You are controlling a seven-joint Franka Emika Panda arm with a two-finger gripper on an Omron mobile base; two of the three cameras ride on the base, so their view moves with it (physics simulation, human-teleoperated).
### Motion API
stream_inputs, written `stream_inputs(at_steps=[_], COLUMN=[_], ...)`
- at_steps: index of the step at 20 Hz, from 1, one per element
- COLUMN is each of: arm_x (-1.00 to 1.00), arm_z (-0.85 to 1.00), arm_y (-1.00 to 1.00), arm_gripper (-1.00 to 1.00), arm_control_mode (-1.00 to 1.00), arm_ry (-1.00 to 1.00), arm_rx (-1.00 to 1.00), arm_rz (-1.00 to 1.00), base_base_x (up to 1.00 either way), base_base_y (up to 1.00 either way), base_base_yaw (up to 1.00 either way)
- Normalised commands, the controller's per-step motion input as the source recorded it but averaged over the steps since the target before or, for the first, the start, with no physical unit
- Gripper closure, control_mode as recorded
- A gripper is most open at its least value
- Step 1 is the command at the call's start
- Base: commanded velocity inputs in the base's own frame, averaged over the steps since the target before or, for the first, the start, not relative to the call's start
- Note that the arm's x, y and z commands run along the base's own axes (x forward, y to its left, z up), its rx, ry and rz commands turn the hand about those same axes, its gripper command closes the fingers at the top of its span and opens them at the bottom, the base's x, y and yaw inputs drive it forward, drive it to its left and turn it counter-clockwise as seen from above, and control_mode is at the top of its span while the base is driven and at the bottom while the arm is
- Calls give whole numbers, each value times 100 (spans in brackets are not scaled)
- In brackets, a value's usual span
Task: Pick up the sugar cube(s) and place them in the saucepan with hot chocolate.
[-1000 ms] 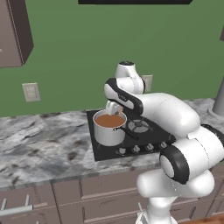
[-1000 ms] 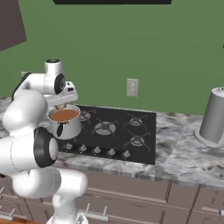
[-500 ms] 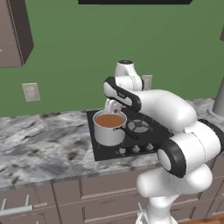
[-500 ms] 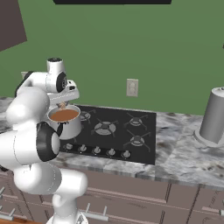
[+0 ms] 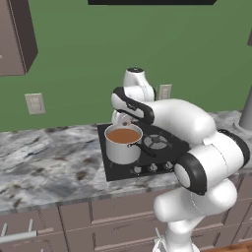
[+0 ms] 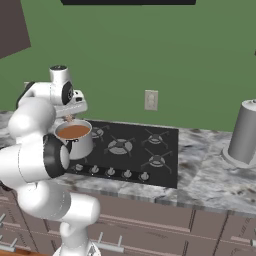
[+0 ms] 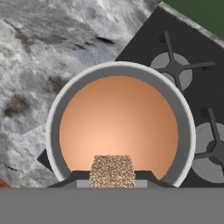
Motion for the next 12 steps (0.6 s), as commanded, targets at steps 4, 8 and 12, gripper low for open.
stream_inputs(at_steps=[4,8,12], arm_x=[7,0,0], arm_z=[-5,-12,-5], arm_y=[48,-14,-25], arm_gripper=[100,100,100], arm_control_mode=[-100,-100,-100], arm_ry=[3,4,4], arm_rx=[-1,0,1], arm_rz=[-9,0,0], base_base_x=[0,0,0], base_base_y=[0,0,0], base_base_yaw=[0,0,0])
